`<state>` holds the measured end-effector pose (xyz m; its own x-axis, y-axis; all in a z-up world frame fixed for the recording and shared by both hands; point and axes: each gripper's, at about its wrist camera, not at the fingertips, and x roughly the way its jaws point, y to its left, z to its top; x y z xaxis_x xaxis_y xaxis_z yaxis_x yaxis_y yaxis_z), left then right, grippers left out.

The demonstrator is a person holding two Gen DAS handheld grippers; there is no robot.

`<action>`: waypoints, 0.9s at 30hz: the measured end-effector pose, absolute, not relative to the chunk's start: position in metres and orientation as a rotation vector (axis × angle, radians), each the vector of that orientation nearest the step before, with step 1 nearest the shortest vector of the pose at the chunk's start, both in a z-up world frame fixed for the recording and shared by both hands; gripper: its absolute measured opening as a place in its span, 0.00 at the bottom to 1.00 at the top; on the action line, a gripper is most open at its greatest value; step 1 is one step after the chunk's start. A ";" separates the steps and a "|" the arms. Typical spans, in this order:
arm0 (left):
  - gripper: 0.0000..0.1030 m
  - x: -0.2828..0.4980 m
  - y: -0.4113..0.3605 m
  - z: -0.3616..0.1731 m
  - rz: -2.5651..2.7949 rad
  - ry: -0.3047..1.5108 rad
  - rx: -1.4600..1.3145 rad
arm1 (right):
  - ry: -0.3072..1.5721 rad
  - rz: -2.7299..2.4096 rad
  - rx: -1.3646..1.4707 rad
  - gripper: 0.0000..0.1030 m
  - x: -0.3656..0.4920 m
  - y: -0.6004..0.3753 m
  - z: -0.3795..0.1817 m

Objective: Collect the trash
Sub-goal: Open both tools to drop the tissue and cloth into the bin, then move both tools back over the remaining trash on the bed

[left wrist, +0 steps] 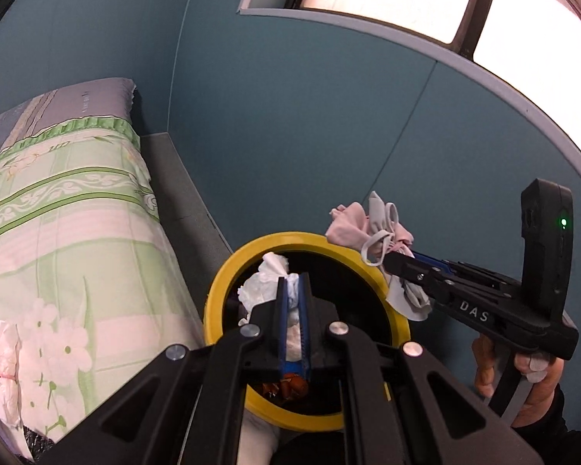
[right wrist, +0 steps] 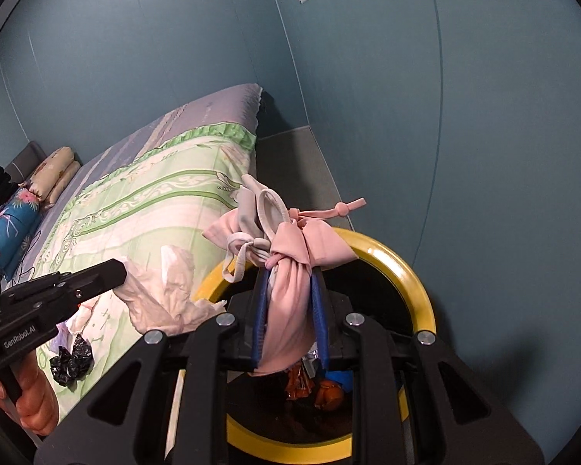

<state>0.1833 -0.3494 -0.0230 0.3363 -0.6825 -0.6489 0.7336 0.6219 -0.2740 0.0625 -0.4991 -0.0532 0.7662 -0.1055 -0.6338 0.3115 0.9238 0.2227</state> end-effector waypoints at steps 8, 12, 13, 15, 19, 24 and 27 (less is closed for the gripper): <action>0.42 0.185 -0.351 -0.029 -0.916 0.806 0.058 | 0.665 -0.243 0.361 0.40 0.060 -0.506 -0.056; 0.44 0.185 -0.346 -0.028 -0.914 0.802 0.048 | 0.664 -0.262 0.374 0.40 0.056 -0.509 -0.056; 0.44 0.186 -0.344 -0.028 -0.908 0.800 0.047 | 0.664 -0.266 0.375 0.40 0.055 -0.510 -0.056; 0.44 0.190 -0.339 -0.027 -0.900 0.801 0.040 | 0.661 -0.267 0.377 0.40 0.052 -0.510 -0.055; 0.44 0.193 -0.324 -0.025 -0.874 0.800 0.024 | 0.651 -0.265 0.367 0.40 0.048 -0.506 -0.050; 0.44 0.198 -0.297 -0.019 -0.829 0.788 0.009 | 0.630 -0.220 0.344 0.40 0.051 -0.487 -0.040; 0.46 0.202 -0.274 -0.014 -0.786 0.774 0.009 | 0.622 -0.183 0.326 0.41 0.055 -0.473 -0.034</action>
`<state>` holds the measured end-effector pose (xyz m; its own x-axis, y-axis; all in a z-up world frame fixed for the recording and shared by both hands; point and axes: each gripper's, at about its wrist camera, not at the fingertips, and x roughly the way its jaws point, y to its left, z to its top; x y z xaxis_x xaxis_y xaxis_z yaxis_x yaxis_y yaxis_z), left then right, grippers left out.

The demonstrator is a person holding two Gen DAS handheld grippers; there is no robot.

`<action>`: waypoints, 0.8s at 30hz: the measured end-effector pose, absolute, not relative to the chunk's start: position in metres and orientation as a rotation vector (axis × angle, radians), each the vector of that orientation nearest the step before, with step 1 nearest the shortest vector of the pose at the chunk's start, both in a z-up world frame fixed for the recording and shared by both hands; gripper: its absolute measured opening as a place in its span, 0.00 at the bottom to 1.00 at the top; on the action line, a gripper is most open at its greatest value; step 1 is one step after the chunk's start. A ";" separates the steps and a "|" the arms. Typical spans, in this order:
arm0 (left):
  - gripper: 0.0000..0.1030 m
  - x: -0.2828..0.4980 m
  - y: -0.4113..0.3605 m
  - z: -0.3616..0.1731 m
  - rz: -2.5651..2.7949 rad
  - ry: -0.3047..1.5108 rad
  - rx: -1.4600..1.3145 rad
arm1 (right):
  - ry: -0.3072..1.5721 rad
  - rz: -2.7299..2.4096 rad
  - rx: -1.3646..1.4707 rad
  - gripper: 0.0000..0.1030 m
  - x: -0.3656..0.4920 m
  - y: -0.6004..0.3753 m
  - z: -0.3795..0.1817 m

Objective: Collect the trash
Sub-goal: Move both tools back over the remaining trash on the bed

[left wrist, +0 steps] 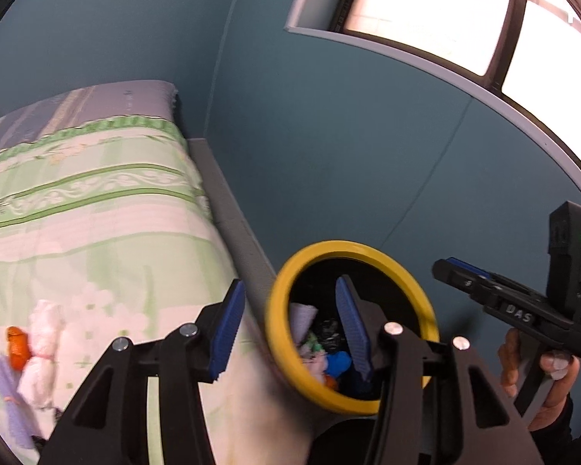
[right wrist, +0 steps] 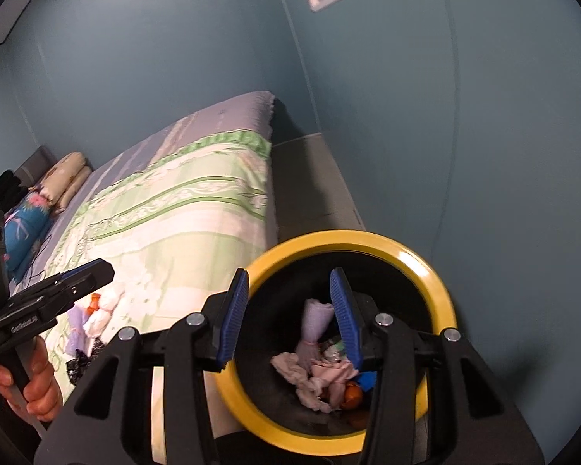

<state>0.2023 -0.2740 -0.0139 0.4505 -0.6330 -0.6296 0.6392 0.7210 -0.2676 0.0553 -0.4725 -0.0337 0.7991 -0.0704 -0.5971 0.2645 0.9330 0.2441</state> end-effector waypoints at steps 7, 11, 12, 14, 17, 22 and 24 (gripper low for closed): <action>0.52 0.211 -0.212 0.005 -0.668 0.742 0.002 | 0.604 -0.096 0.290 0.43 0.070 -0.432 -0.019; 0.57 0.214 -0.176 0.012 -0.603 0.716 0.004 | 0.598 -0.034 0.266 0.46 0.081 -0.402 -0.011; 0.58 0.216 -0.165 0.013 -0.582 0.711 0.005 | 0.596 -0.019 0.258 0.46 0.083 -0.394 -0.010; 0.60 0.219 -0.145 0.015 -0.544 0.708 0.000 | 0.597 0.011 0.243 0.46 0.089 -0.379 -0.007; 0.66 0.222 -0.118 0.016 -0.492 0.706 -0.012 | 0.603 0.053 0.226 0.47 0.095 -0.358 -0.004; 0.70 0.226 -0.072 0.012 -0.403 0.712 -0.031 | 0.624 0.132 0.192 0.48 0.105 -0.317 -0.007; 0.70 0.228 -0.057 0.009 -0.374 0.719 -0.043 | 0.635 0.158 0.178 0.48 0.108 -0.300 -0.009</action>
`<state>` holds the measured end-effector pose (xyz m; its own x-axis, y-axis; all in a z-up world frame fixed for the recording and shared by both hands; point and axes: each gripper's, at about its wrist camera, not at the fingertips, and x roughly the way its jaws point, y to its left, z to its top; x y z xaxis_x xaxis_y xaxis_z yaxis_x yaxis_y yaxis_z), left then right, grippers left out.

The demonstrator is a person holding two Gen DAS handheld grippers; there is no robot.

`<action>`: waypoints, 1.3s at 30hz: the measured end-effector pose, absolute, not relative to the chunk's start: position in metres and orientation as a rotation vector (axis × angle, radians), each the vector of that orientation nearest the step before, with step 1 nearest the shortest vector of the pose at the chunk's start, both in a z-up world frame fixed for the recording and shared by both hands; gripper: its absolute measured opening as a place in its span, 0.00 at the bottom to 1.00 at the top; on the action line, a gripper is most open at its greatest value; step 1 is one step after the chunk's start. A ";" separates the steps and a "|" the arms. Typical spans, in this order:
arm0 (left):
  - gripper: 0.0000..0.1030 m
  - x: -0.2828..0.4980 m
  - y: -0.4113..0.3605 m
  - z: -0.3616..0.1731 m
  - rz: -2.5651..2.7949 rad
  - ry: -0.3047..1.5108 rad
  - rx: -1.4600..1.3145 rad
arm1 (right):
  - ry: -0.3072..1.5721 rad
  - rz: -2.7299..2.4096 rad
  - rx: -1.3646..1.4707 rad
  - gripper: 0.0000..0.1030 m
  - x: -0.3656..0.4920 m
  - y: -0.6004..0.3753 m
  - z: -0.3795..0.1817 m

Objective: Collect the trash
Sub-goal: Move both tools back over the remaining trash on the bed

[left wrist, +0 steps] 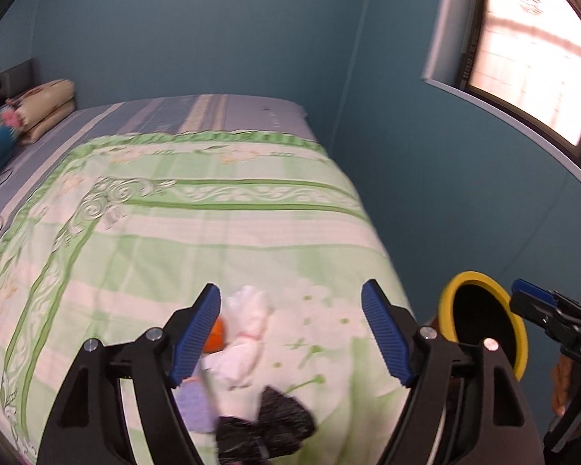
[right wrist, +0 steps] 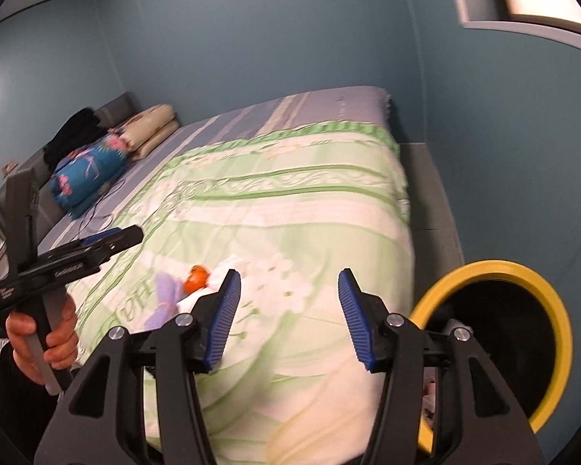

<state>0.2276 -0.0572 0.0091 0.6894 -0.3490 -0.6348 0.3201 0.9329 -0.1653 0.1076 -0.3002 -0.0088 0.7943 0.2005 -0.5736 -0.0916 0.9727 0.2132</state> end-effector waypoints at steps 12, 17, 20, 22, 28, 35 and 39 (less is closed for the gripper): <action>0.72 0.240 0.016 -0.025 -0.250 0.793 -0.115 | 0.700 0.291 0.109 0.48 0.124 -0.222 -0.029; 0.73 0.245 0.034 -0.048 -0.218 0.839 -0.144 | 0.737 0.334 0.077 0.49 0.126 -0.197 -0.043; 0.73 0.249 0.040 -0.065 -0.204 0.870 -0.150 | 0.759 0.361 0.058 0.50 0.126 -0.184 -0.053; 0.73 0.251 0.043 -0.075 -0.197 0.893 -0.159 | 0.774 0.382 0.043 0.53 0.127 -0.174 -0.060; 0.73 0.259 0.050 -0.101 -0.185 0.943 -0.185 | 0.827 0.428 -0.001 0.53 0.130 -0.147 -0.084; 0.73 0.260 0.050 -0.125 -0.188 0.986 -0.199 | 0.886 0.476 -0.044 0.53 0.132 -0.121 -0.109; 0.73 0.260 0.049 -0.135 -0.193 1.007 -0.186 | 0.920 0.493 -0.070 0.53 0.134 -0.109 -0.124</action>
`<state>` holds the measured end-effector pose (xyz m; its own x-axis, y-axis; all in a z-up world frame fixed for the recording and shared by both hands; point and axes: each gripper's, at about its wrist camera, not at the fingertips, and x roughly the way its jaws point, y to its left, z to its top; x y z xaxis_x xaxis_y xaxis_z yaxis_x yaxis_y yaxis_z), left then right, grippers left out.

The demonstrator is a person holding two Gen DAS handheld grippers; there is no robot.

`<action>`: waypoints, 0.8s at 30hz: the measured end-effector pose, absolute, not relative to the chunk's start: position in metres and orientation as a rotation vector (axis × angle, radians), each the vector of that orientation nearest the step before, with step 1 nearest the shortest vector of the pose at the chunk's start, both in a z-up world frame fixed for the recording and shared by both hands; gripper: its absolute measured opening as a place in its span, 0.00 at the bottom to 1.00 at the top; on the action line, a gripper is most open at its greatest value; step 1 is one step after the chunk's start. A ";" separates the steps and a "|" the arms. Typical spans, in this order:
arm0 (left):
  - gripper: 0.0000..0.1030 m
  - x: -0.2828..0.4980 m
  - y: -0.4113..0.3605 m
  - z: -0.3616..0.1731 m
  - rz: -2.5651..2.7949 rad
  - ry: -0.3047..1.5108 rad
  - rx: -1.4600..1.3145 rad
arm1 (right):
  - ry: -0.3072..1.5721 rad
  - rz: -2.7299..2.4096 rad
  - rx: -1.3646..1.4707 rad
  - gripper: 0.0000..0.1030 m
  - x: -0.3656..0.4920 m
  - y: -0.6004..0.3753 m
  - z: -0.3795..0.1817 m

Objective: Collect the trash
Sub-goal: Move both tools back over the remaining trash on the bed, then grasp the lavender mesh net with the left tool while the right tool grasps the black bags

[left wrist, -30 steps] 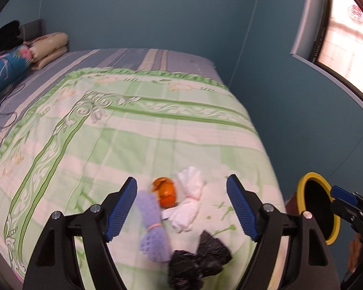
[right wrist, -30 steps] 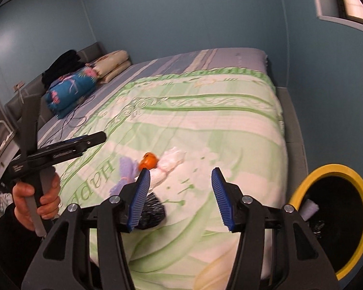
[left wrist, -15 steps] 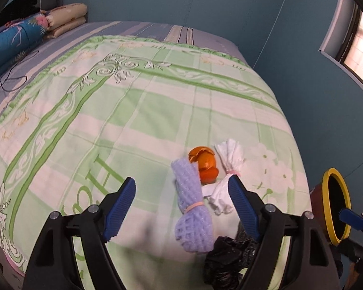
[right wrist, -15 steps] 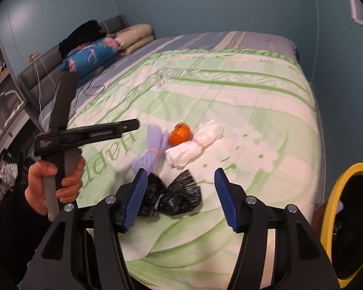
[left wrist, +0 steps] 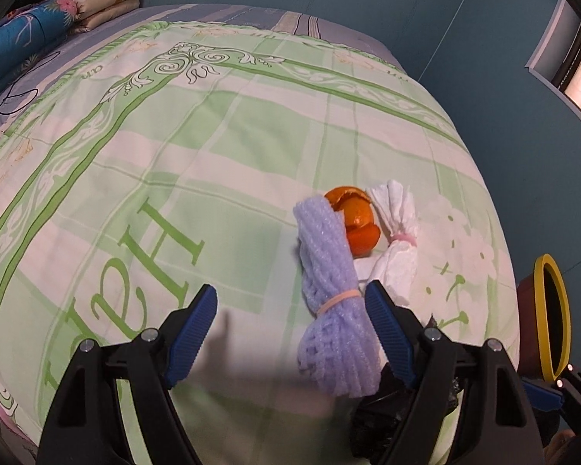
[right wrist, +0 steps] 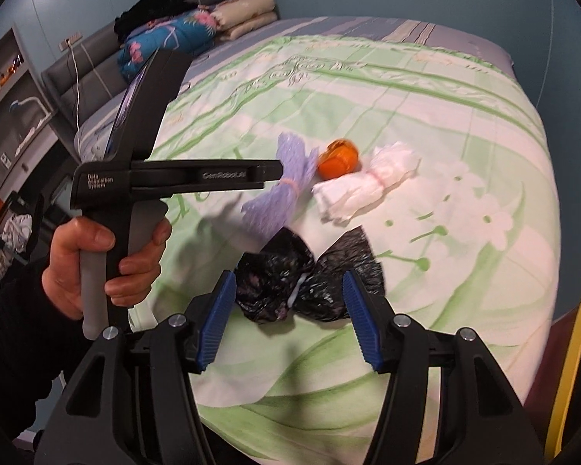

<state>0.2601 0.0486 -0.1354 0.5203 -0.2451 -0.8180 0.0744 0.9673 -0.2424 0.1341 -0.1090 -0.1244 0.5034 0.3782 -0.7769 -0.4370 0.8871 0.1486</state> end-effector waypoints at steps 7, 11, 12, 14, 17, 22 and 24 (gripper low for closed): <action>0.73 0.264 0.045 -0.148 -0.183 1.036 -0.165 | 0.957 0.511 -0.091 0.53 0.138 -0.097 -0.140; 0.71 0.268 0.044 -0.151 -0.171 1.046 -0.164 | 0.976 0.516 -0.105 0.53 0.141 -0.090 -0.148; 0.65 0.269 0.044 -0.151 -0.166 1.044 -0.158 | 0.981 0.518 -0.109 0.53 0.143 -0.088 -0.150; 0.57 0.271 0.045 -0.151 -0.157 1.046 -0.162 | 0.996 0.520 -0.117 0.53 0.146 -0.084 -0.155; 0.36 0.274 0.053 -0.152 -0.137 1.050 -0.188 | 1.017 0.520 -0.127 0.53 0.152 -0.080 -0.164; 0.05 0.280 0.068 -0.169 -0.109 1.103 -0.221 | 1.035 0.511 -0.144 0.52 0.163 -0.075 -0.175; 0.02 0.279 0.072 -0.174 -0.107 1.106 -0.237 | 1.033 0.506 -0.149 0.48 0.166 -0.074 -0.177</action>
<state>0.2786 0.0723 -0.1741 0.4461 -0.2033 -0.8716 -0.0318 0.9696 -0.2424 0.1655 -0.0739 -0.1775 0.4093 0.3314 -0.8501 -0.4691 0.8756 0.1154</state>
